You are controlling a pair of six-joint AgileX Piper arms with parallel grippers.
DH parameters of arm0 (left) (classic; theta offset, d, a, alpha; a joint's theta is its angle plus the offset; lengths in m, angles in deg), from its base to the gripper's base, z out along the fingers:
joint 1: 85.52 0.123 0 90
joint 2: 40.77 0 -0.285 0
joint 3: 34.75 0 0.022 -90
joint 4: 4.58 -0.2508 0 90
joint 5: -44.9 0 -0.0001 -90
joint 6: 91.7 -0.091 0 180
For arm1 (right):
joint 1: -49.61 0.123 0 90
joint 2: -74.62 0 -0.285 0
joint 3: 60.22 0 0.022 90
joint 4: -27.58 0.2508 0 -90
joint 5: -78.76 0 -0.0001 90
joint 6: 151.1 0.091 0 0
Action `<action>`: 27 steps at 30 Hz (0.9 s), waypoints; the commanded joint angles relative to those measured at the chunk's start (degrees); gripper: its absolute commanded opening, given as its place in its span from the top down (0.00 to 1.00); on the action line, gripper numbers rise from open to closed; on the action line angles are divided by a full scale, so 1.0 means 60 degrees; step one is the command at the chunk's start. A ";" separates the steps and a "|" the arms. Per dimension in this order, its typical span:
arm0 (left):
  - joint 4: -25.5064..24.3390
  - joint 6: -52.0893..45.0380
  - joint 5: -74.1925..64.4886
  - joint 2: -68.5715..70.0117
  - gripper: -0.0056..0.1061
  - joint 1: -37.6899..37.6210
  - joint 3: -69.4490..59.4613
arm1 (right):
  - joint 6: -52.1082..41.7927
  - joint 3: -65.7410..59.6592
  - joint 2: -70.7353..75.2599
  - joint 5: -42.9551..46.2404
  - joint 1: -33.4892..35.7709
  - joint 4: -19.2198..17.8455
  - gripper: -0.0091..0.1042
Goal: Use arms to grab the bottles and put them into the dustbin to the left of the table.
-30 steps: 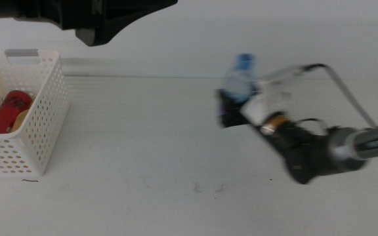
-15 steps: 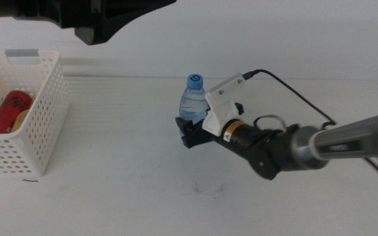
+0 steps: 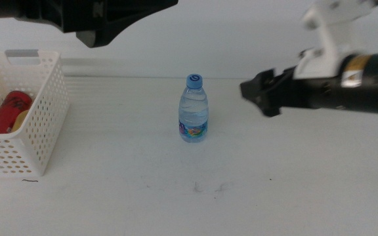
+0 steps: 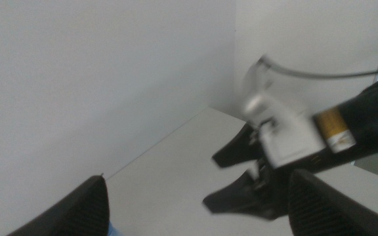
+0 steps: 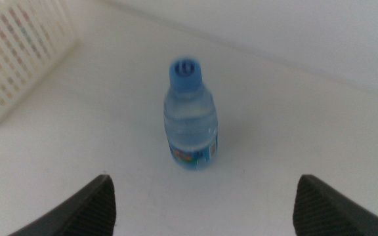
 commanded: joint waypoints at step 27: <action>-0.5175 0.3298 0.9537 -0.0428 0.11 -0.0914 -0.6403 | -0.0001 -0.0052 0.0750 -0.0222 0.0045 -0.0197 0.22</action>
